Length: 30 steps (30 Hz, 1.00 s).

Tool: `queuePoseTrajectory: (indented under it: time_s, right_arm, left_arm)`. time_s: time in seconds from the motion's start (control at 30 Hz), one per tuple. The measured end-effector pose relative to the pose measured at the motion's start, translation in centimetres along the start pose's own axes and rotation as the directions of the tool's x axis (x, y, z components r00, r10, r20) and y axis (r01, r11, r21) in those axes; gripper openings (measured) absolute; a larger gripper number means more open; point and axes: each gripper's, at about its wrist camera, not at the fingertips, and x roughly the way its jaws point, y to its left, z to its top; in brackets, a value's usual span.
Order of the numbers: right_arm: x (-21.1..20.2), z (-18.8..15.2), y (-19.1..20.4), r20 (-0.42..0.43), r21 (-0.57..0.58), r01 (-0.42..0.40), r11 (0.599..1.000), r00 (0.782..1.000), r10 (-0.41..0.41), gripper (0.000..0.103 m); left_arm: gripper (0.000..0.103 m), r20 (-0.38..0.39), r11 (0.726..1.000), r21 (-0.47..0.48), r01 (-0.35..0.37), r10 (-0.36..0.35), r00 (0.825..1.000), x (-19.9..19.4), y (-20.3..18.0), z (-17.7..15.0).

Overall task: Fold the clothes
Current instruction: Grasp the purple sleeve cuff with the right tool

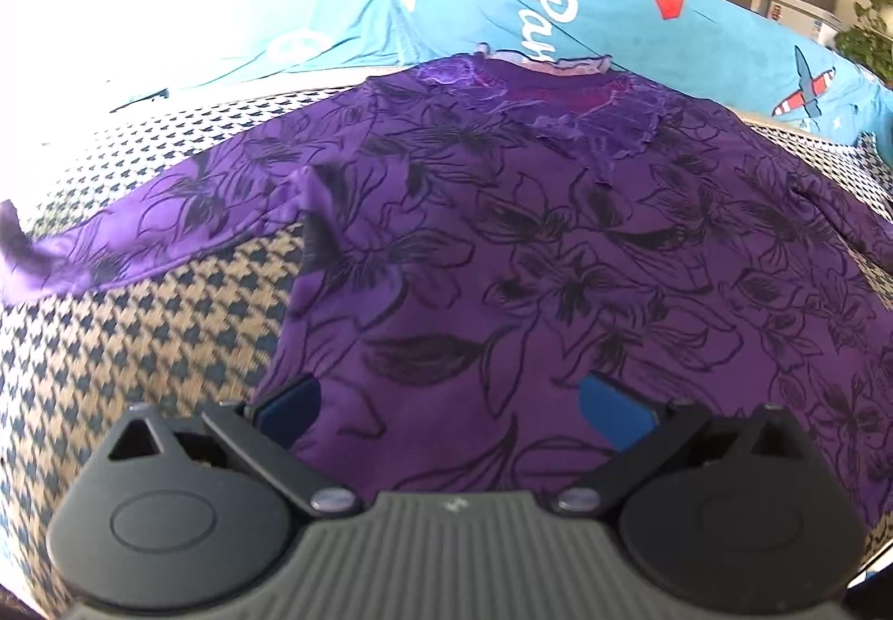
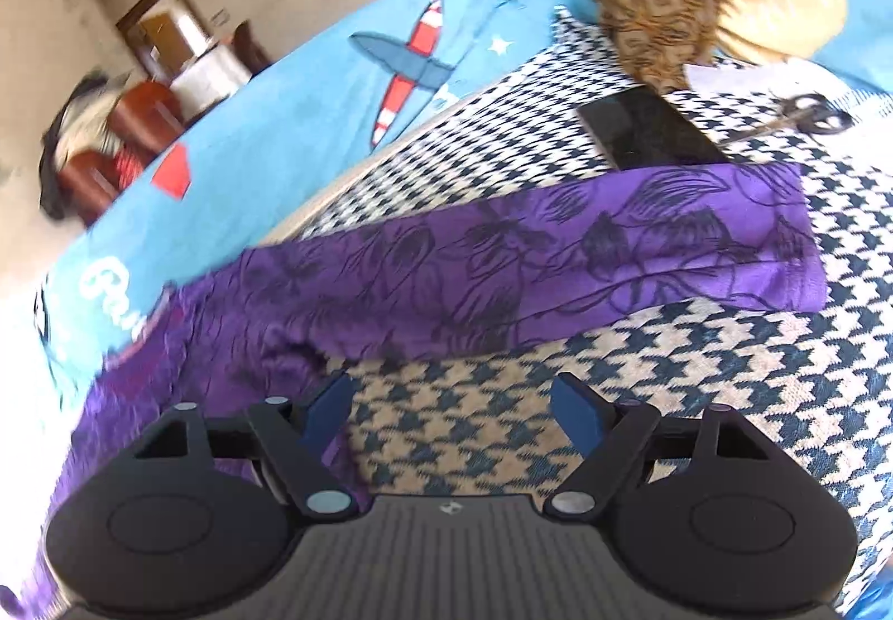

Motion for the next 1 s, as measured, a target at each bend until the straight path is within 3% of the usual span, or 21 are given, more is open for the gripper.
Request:
queuePoseTrajectory:
  time_s: [0.13, 0.3, 0.43, 0.57, 0.77, 0.93, 1.0]
  right_arm:
    - [0.0, 0.9, -2.1, 0.031, 0.121, -0.005, 0.993, 1.000, 0.002, 0.072]
    - [-0.1, 1.5, -5.4, 0.062, 0.326, -0.028, 0.945, 0.998, 0.008, 0.071]
    - [0.0, 1.3, -6.9, 0.053, 0.419, -0.018, 0.908, 0.999, -0.005, 0.071]
    - [0.3, 1.4, -7.9, 0.060, 0.470, -0.014, 0.882, 0.998, -0.016, 0.071]
    - [1.3, 1.7, -8.7, 0.102, 0.519, -0.039, 0.854, 0.995, -0.017, 0.071]
    - [2.4, 2.3, -8.7, 0.137, 0.512, -0.022, 0.859, 0.989, -0.057, 0.058]
    - [2.7, 2.5, -8.6, 0.143, 0.496, -0.003, 0.868, 0.987, -0.078, 0.049]
  left_arm:
    - [0.103, -0.004, 0.999, 0.043, 0.015, -0.015, 1.000, 0.6, -0.4, 1.4]
    - [0.103, 0.037, 0.993, 0.118, 0.006, -0.010, 0.999, 0.8, -0.7, 3.1]
    - [0.103, 0.041, 0.995, 0.095, 0.013, -0.016, 0.999, 1.1, -0.3, 3.3]
    - [0.103, 0.021, 0.998, 0.048, 0.045, -0.046, 0.999, 1.6, 0.0, 3.1]
    - [0.103, 0.035, 0.997, 0.060, 0.053, -0.055, 0.998, 1.7, -0.4, 2.9]
    - [0.103, 0.024, 0.996, 0.071, 0.056, -0.058, 0.998, 2.0, -0.8, 2.6]
    - [0.103, 0.021, 0.996, 0.074, 0.058, -0.059, 0.998, 2.2, -1.0, 2.5]
